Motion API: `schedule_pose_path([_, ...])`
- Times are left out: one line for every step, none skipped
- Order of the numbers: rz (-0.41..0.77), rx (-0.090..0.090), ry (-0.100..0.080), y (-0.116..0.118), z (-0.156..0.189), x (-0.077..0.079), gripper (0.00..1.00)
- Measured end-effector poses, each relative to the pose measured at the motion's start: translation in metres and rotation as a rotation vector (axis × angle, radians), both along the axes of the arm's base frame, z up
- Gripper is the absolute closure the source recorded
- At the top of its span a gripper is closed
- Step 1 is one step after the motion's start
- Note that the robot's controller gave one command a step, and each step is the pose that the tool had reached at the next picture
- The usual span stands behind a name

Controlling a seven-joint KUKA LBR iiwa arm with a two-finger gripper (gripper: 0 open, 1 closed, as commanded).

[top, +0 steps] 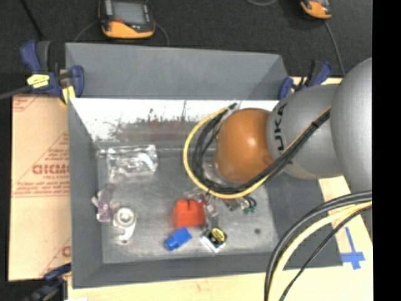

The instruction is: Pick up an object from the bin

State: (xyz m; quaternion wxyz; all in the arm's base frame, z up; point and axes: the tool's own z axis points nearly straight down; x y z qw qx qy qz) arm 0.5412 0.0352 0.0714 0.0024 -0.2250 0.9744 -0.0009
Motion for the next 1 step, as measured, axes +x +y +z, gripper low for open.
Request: schedule_pose_path([-0.003, 0.001, -0.006, -0.0009, 0.0939, 0.0030, 1.00])
